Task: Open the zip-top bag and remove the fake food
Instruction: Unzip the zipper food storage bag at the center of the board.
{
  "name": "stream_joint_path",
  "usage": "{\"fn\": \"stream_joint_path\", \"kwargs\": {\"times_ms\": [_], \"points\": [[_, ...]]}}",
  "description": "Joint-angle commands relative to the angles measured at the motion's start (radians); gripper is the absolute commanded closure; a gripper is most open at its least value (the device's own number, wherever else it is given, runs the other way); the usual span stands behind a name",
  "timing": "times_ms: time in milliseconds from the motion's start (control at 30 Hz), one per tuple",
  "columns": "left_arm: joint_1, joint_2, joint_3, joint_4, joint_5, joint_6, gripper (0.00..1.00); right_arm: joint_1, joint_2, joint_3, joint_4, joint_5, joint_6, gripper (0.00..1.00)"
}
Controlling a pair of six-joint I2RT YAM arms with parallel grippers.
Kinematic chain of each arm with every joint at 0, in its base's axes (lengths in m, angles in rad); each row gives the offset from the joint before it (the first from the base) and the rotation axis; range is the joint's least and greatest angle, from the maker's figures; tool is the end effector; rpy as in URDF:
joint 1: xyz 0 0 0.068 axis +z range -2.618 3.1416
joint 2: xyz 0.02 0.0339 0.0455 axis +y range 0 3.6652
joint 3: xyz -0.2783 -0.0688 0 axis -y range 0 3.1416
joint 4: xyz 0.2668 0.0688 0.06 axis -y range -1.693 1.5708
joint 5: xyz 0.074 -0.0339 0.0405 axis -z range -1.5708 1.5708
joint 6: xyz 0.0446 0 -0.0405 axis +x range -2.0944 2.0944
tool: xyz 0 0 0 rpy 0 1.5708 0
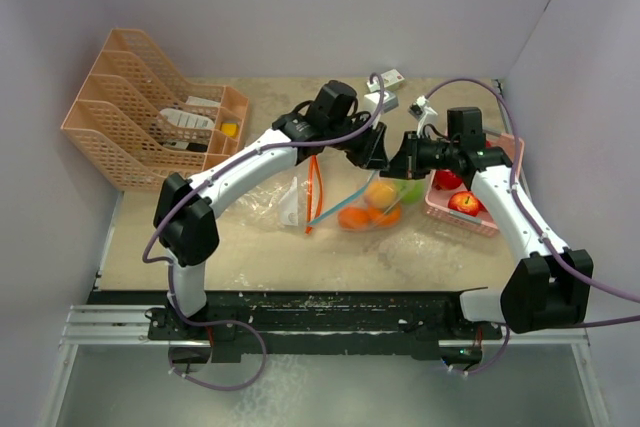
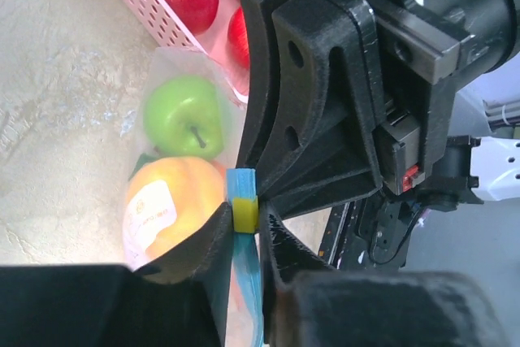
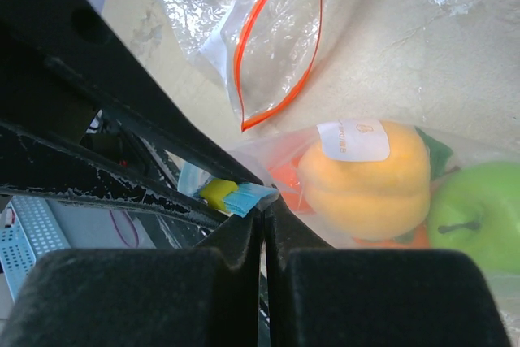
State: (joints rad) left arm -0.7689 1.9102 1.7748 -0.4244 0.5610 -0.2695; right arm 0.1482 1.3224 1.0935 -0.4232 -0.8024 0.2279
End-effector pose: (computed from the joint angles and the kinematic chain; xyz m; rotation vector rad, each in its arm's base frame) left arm 0.3283 -0.3507 0.3400 0.9036 2.0915 -1.1806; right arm 0.3004 0.0773 0.3174 -0.3655 2.1687 1.0960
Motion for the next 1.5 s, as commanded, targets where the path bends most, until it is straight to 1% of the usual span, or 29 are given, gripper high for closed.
{"fn": "stream_joint_path", "kwargs": {"times_ms": [0, 67, 133, 167, 200, 267, 333, 400, 433, 467, 500, 533, 600, 800, 900, 933, 967, 1133, 1233, 1367, 1467], "points": [[-0.004, -0.020, 0.057, 0.082, -0.073, 0.012, 0.88, 0.014, -0.034, 0.013, -0.006, -0.100, 0.000, 1.00], [-0.004, -0.022, 0.060, 0.084, -0.079, 0.012, 0.98, 0.015, -0.034, 0.008, -0.007, -0.099, -0.001, 1.00], [-0.004, -0.026, 0.062, 0.084, -0.081, 0.009, 0.99, 0.014, -0.033, 0.005, -0.005, -0.098, -0.002, 1.00], [-0.003, -0.028, 0.063, 0.084, -0.082, 0.008, 0.97, 0.014, -0.032, 0.005, -0.005, -0.099, -0.001, 1.00], [-0.004, -0.031, 0.062, 0.084, -0.082, 0.007, 0.90, 0.014, -0.032, 0.003, -0.005, -0.100, -0.001, 1.00], [-0.004, -0.035, 0.060, 0.087, -0.086, 0.005, 0.73, 0.014, -0.029, 0.002, -0.003, -0.100, -0.001, 1.00], [-0.004, -0.041, 0.058, 0.090, -0.091, 0.003, 0.61, 0.014, -0.027, 0.000, -0.002, -0.100, -0.001, 1.00], [-0.004, -0.046, 0.058, 0.091, -0.096, 0.003, 0.53, 0.014, -0.025, -0.001, 0.000, -0.101, -0.001, 1.00], [-0.003, -0.049, 0.059, 0.091, -0.099, 0.003, 0.45, 0.014, -0.025, -0.002, 0.001, -0.101, -0.002, 1.00], [-0.004, -0.049, 0.059, 0.091, -0.102, 0.003, 0.41, 0.014, -0.025, -0.003, 0.001, -0.102, -0.001, 1.00], [-0.003, -0.050, 0.060, 0.091, -0.106, 0.003, 0.40, 0.016, -0.025, -0.001, 0.001, -0.103, -0.001, 1.00], [-0.004, -0.048, 0.060, 0.091, -0.105, 0.004, 0.42, 0.015, -0.025, -0.001, 0.001, -0.102, -0.001, 1.00], [-0.004, -0.041, 0.066, 0.086, -0.099, 0.005, 0.54, 0.014, -0.023, 0.002, 0.000, -0.104, -0.001, 1.00], [-0.004, -0.027, 0.073, 0.089, -0.067, -0.002, 0.72, 0.014, -0.022, 0.004, 0.000, -0.102, -0.001, 1.00], [-0.004, -0.028, 0.076, 0.087, -0.063, 0.000, 0.90, 0.015, -0.023, 0.000, 0.001, -0.101, -0.001, 1.00], [-0.004, -0.028, 0.078, 0.087, -0.060, 0.000, 0.98, 0.015, -0.023, 0.000, 0.002, -0.102, -0.001, 1.00], [-0.004, -0.026, 0.078, 0.087, -0.058, -0.001, 1.00, 0.015, -0.023, -0.001, 0.003, -0.102, -0.002, 1.00], [-0.002, -0.030, 0.074, 0.072, -0.047, 0.002, 1.00, 0.014, -0.028, -0.001, 0.003, -0.102, 0.009, 1.00], [0.017, -0.052, 0.039, 0.072, -0.046, 0.002, 1.00, 0.010, -0.041, -0.003, 0.018, -0.054, 0.038, 1.00], [0.073, -0.112, -0.046, 0.100, -0.017, -0.013, 1.00, -0.011, -0.071, -0.023, 0.091, 0.008, 0.108, 1.00], [0.102, -0.155, -0.100, 0.094, -0.002, -0.012, 1.00, -0.036, -0.089, -0.035, 0.177, 0.000, 0.177, 1.00]]}}
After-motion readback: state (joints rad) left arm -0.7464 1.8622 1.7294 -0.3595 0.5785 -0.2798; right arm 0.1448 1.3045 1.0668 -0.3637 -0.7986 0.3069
